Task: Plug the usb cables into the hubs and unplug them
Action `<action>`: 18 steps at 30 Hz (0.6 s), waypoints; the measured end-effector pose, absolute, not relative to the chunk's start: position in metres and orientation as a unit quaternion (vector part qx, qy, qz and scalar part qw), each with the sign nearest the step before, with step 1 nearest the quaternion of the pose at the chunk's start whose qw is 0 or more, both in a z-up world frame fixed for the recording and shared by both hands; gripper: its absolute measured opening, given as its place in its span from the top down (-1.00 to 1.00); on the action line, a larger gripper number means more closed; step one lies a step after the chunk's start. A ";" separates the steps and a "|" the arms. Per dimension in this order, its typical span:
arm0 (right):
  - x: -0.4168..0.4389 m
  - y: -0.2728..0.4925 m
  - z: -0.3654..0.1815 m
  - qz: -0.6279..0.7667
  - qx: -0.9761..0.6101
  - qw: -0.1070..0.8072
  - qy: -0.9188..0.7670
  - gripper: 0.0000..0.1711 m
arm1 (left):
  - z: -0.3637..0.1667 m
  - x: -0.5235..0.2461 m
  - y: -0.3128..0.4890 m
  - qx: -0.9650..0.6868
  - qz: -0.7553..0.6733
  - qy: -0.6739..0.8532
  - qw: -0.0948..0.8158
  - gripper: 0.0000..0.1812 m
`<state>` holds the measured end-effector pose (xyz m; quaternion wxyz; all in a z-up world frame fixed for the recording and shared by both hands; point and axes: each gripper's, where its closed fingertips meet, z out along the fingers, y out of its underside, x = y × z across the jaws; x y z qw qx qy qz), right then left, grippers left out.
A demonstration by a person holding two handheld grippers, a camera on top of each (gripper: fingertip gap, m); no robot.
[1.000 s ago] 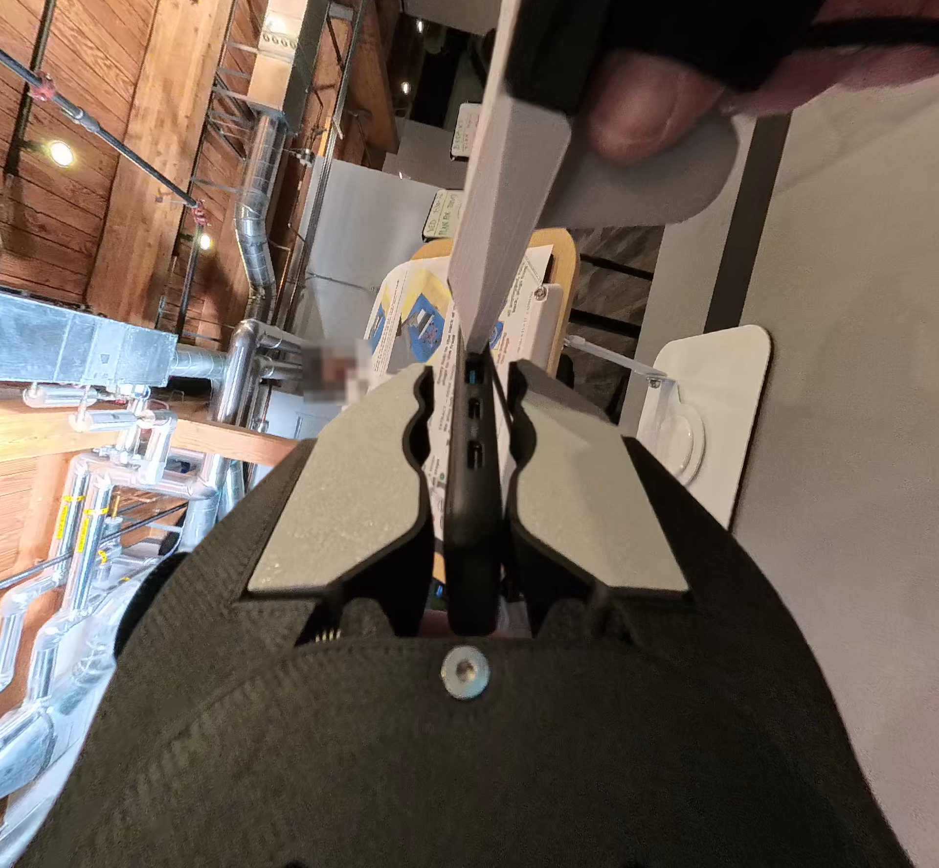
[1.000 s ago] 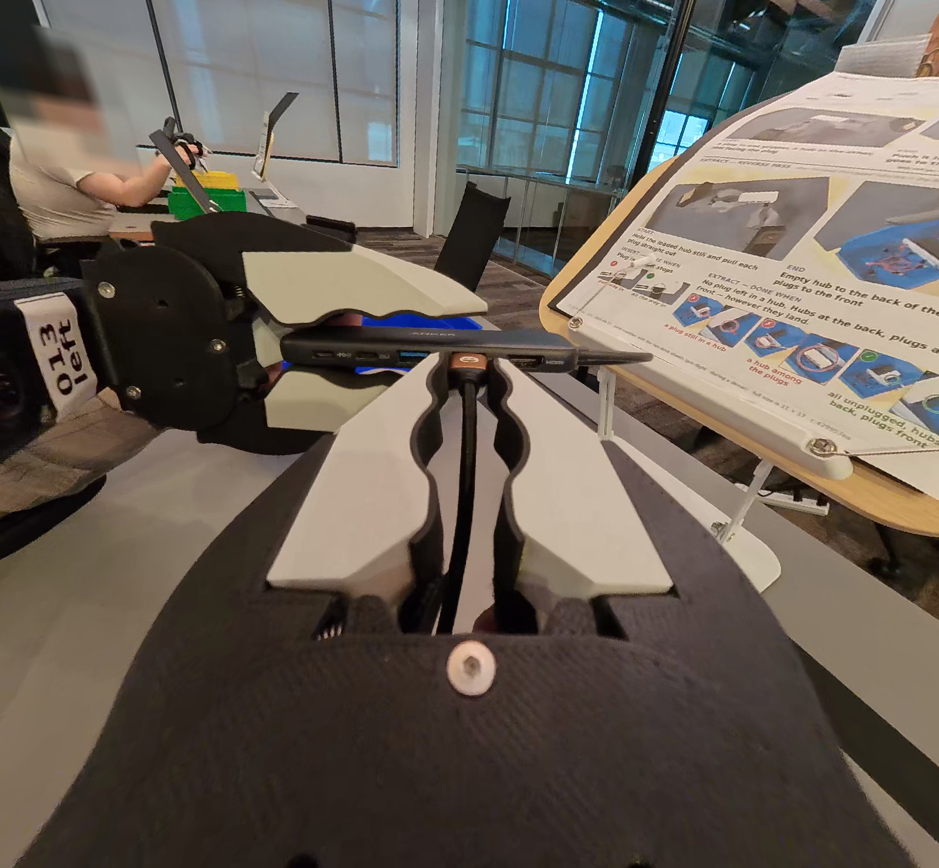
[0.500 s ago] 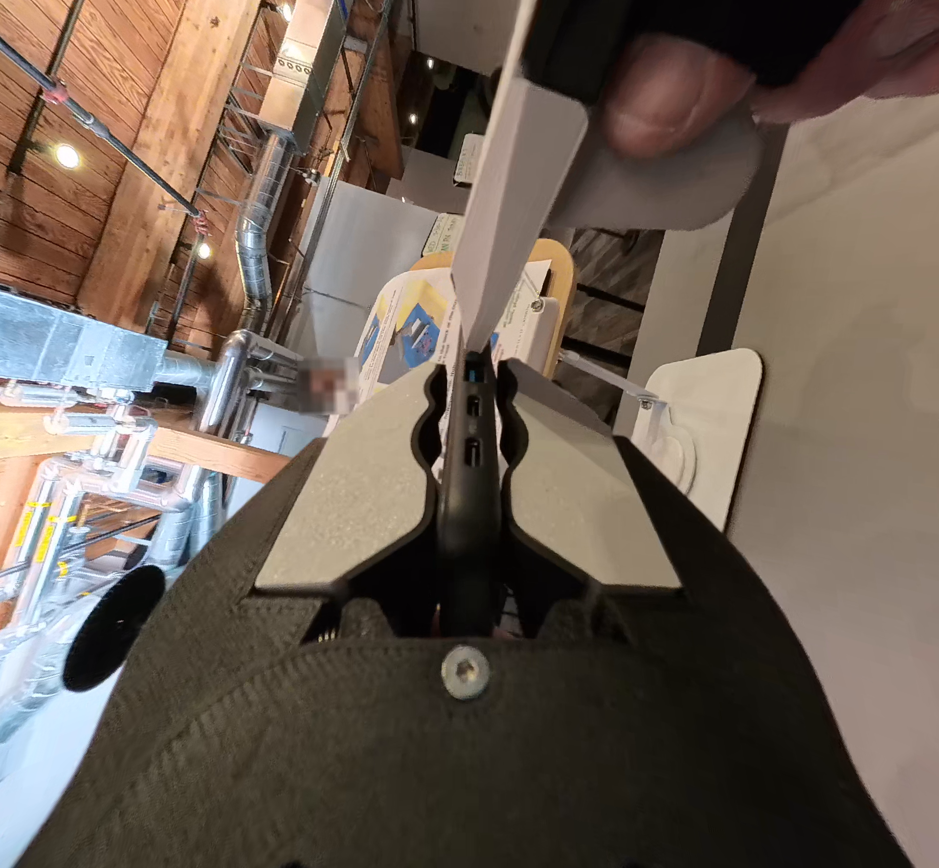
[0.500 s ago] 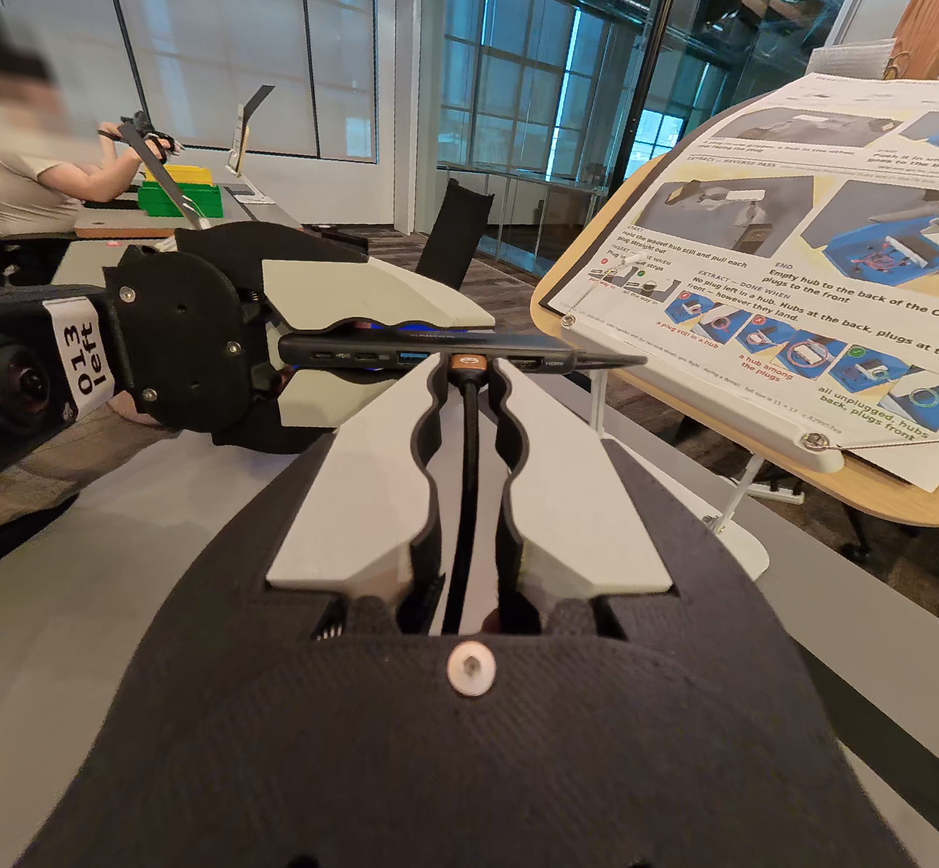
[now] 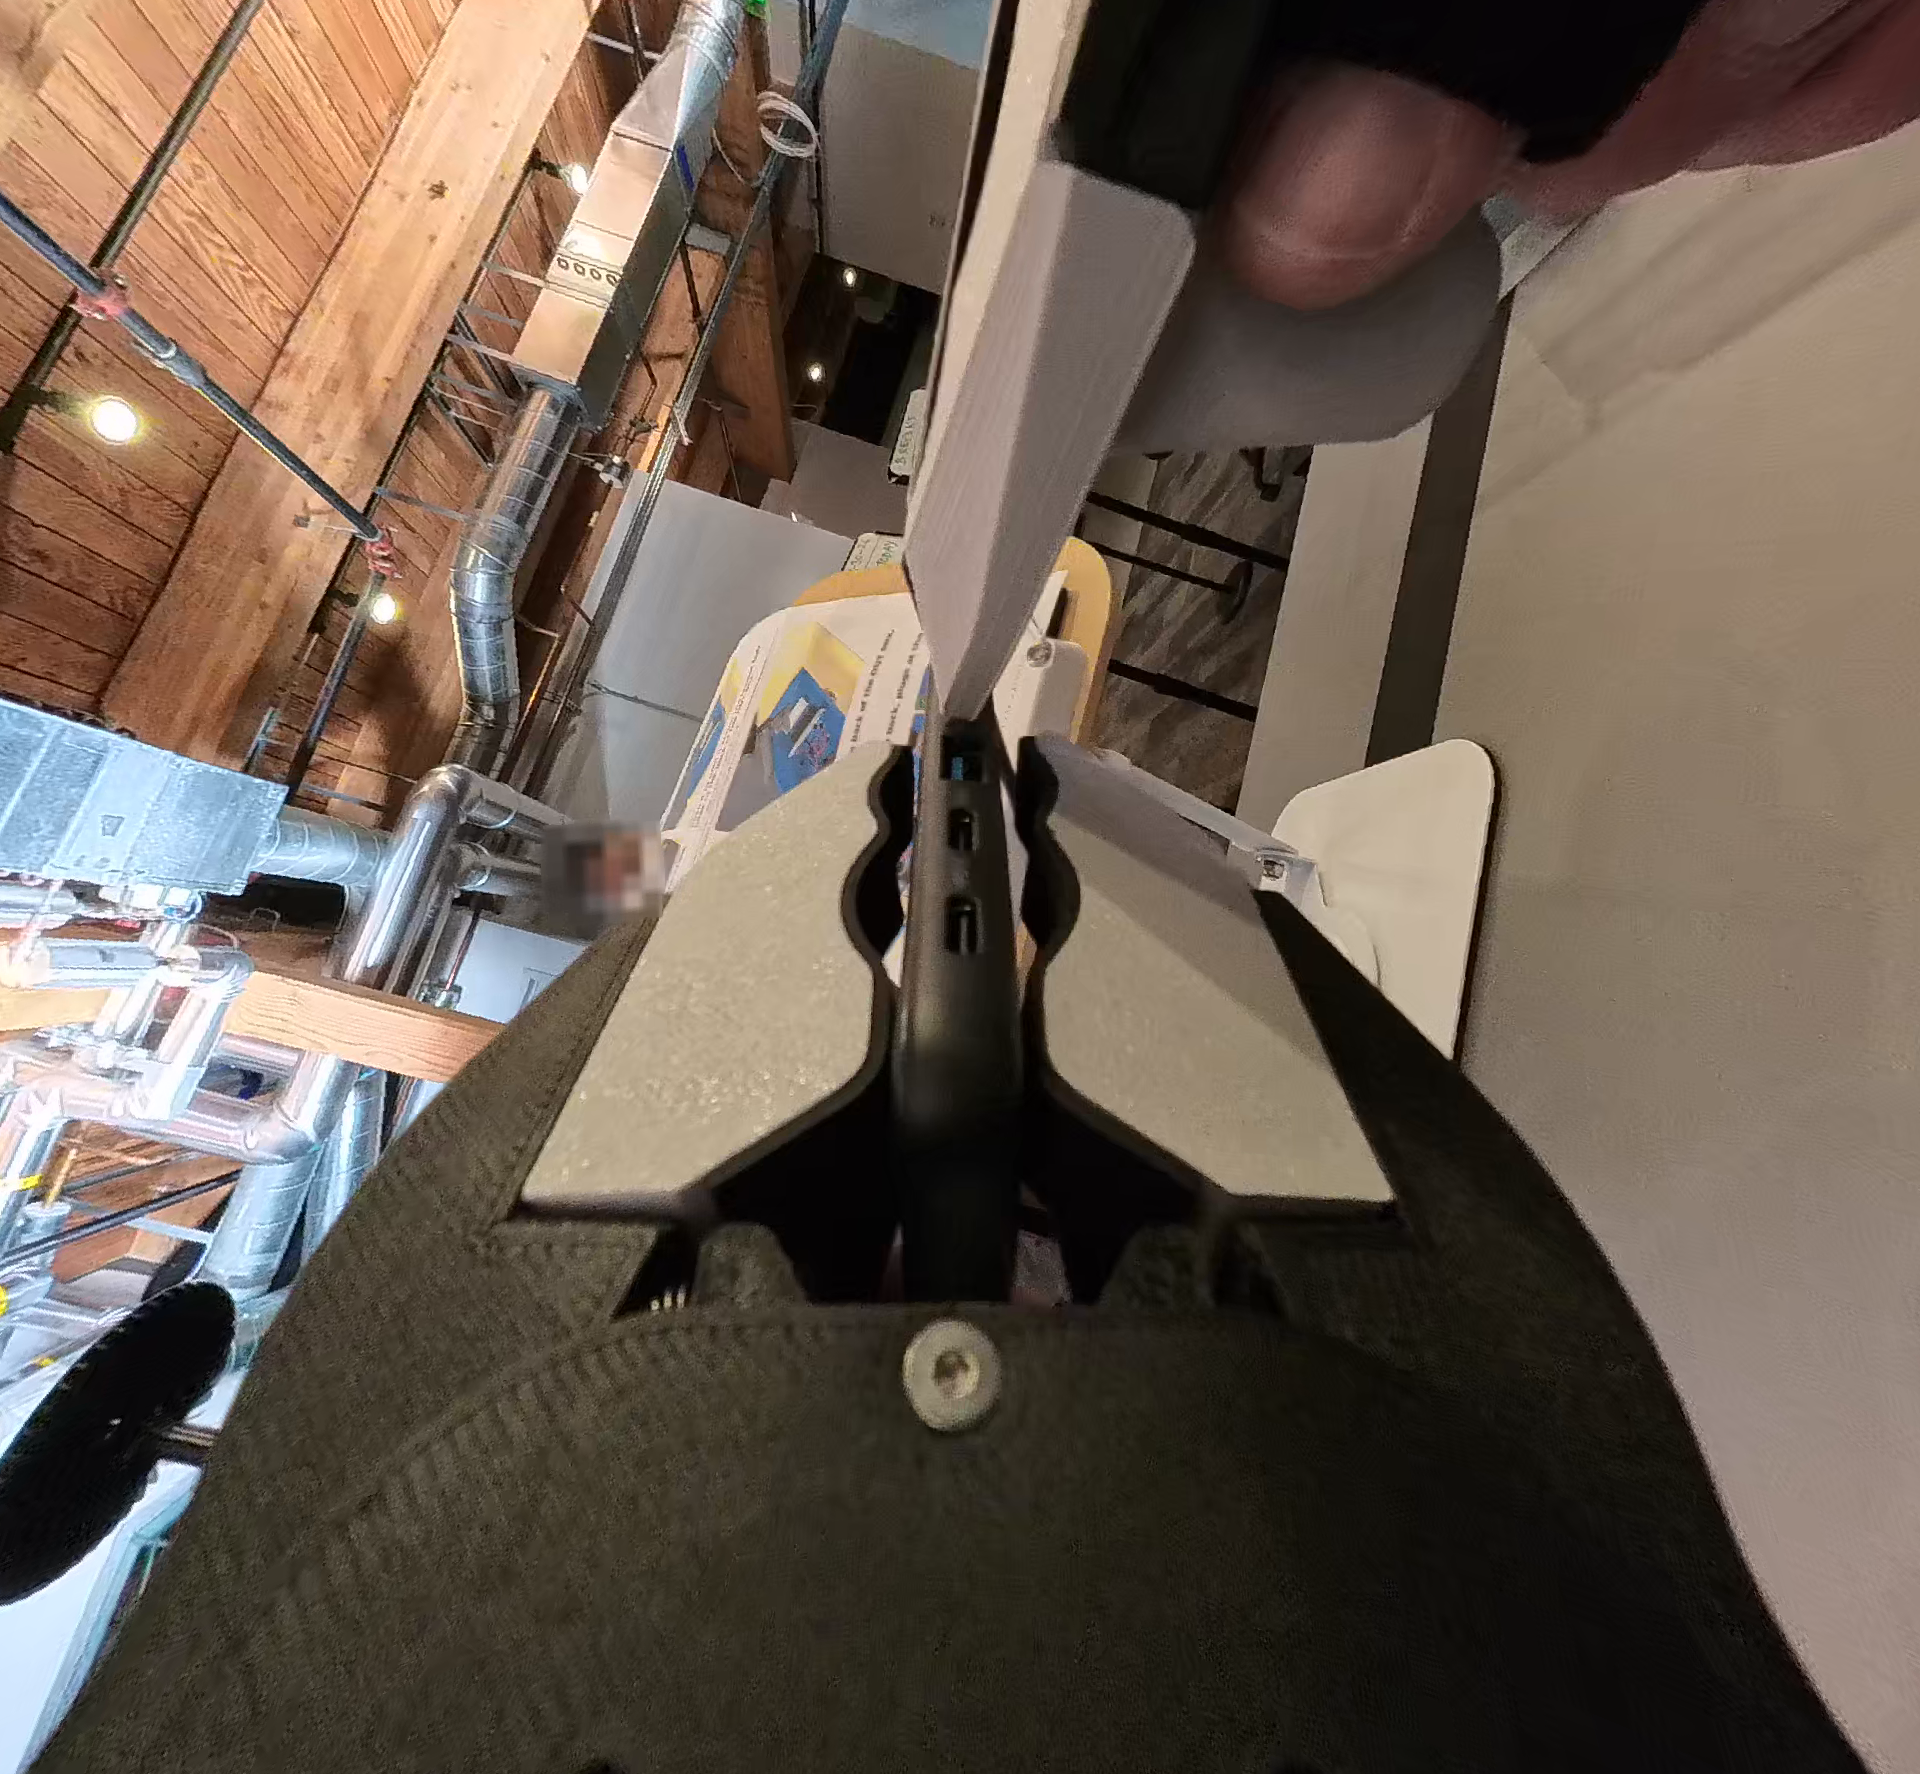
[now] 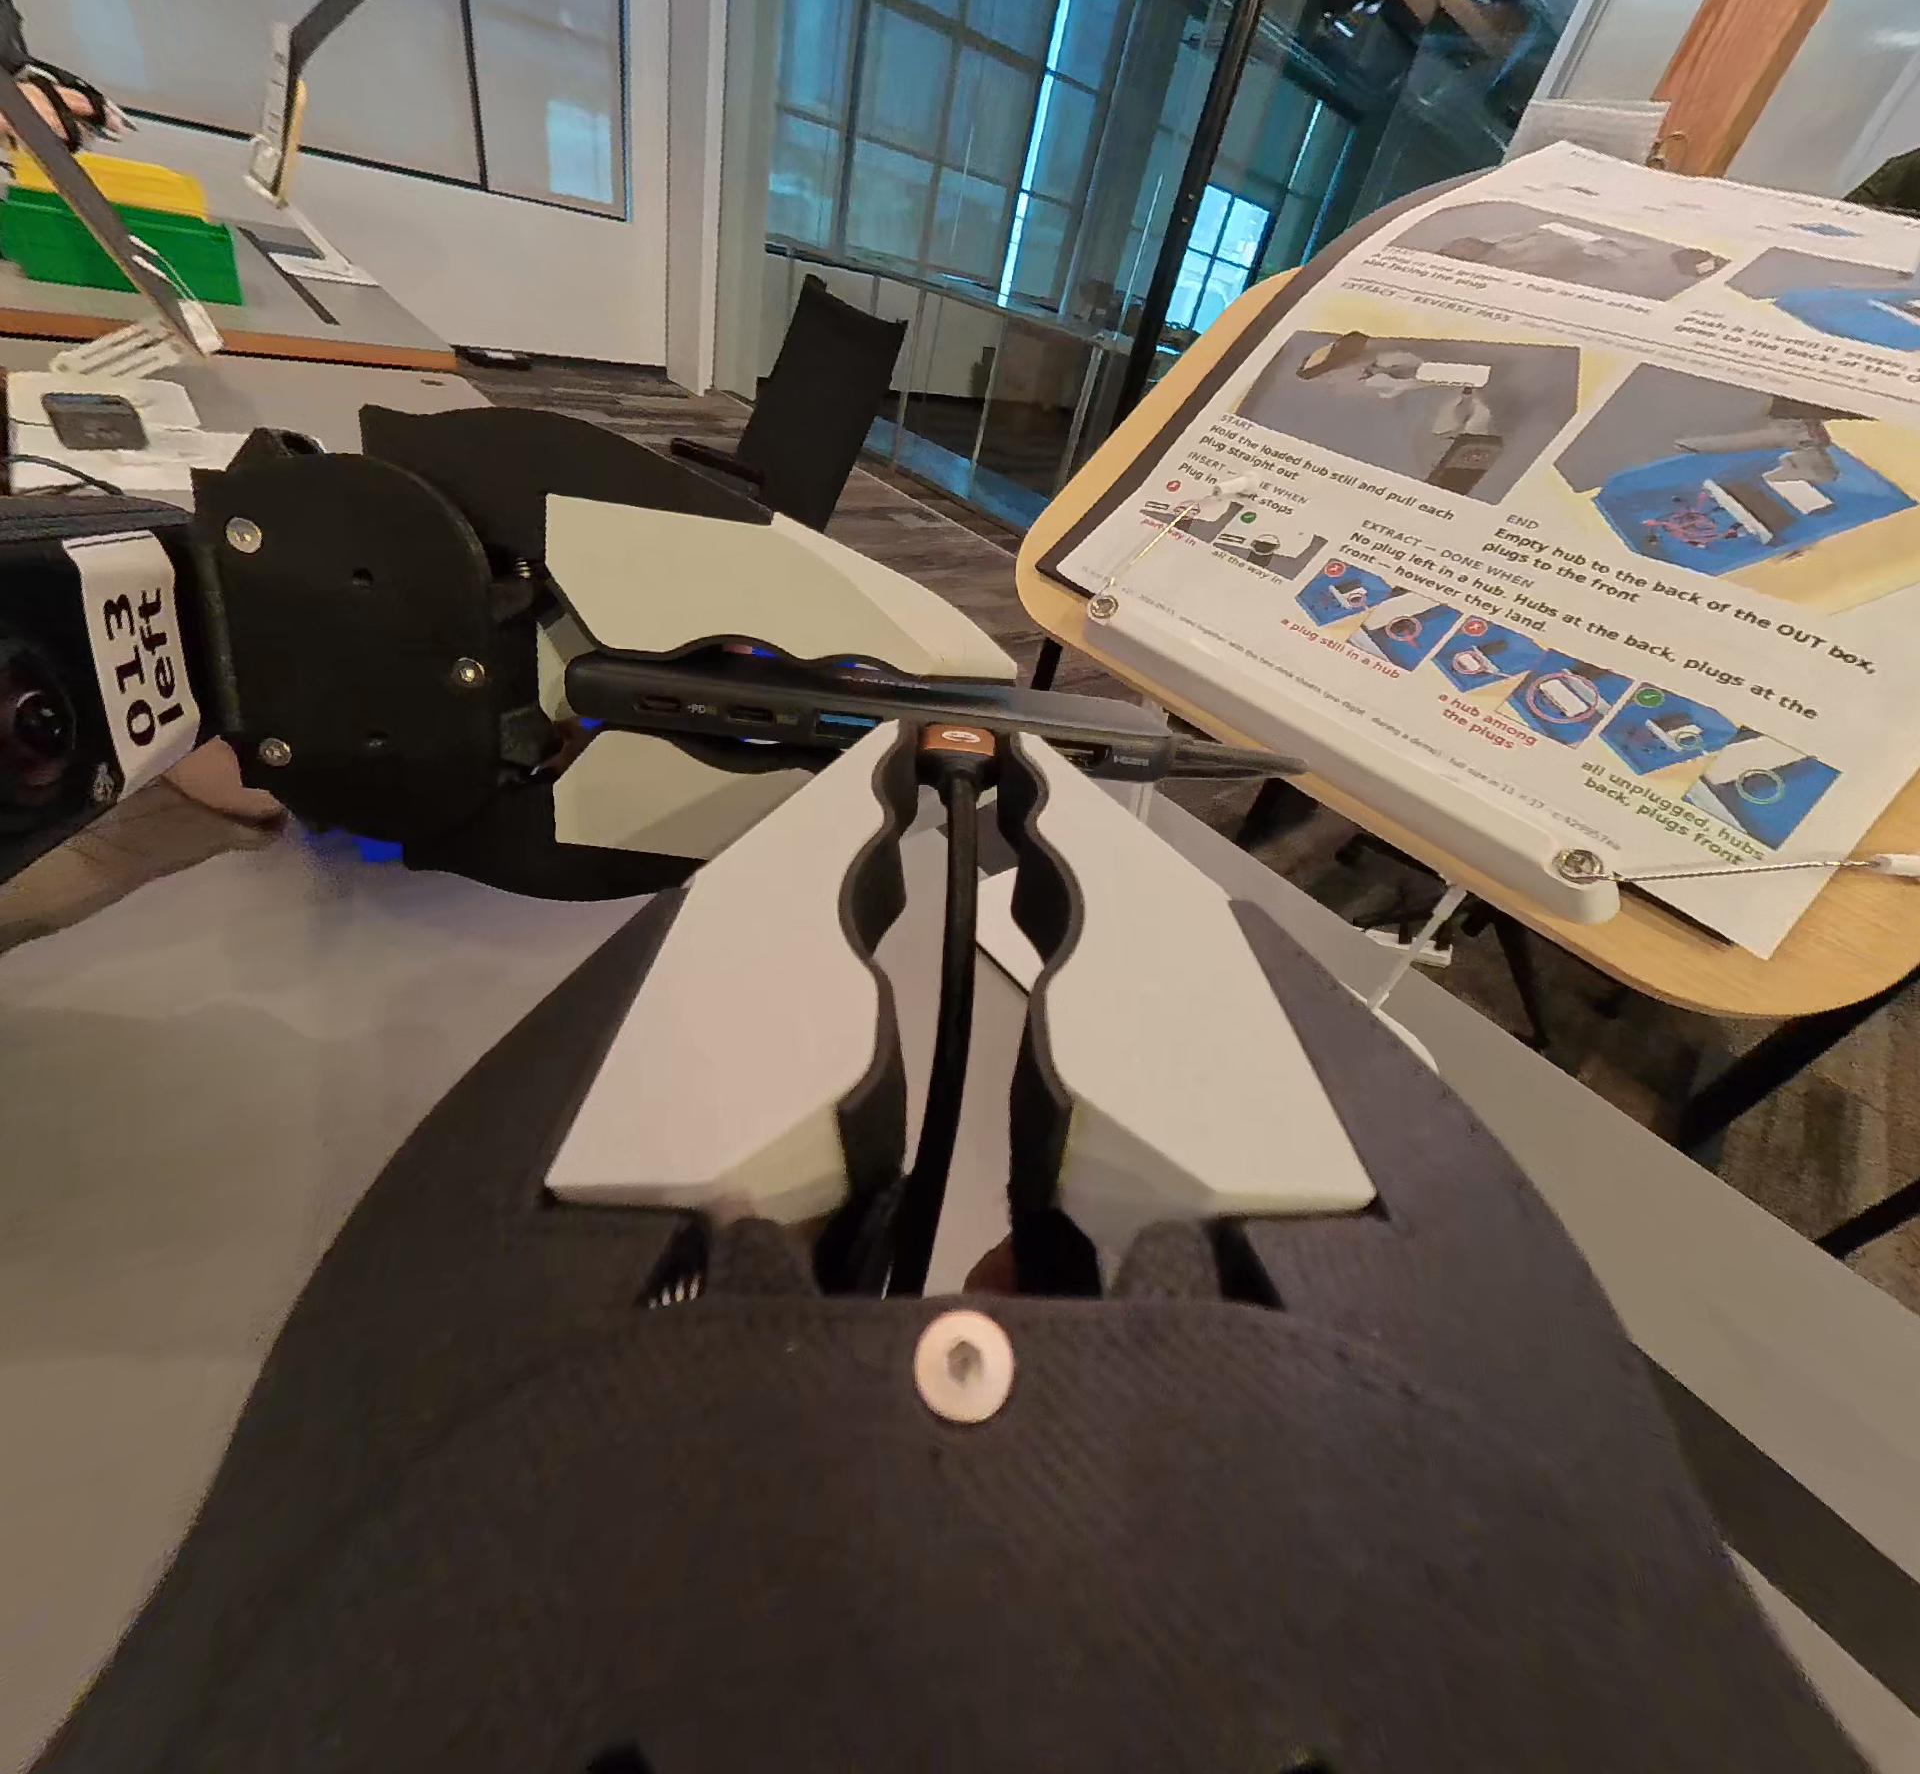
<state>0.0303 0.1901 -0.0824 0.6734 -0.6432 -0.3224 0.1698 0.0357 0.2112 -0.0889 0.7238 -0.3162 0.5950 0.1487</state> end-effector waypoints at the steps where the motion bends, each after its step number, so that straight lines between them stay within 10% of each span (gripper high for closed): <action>1: 0.030 0.191 -0.084 0.166 -0.645 0.673 -0.322 0.86 | -0.091 0.036 0.212 -0.317 0.146 0.596 0.723 0.78; 18: 0.033 0.196 -0.088 0.138 -0.645 0.684 -0.312 0.86 | -0.097 0.037 0.221 -0.330 0.152 0.576 0.732 0.78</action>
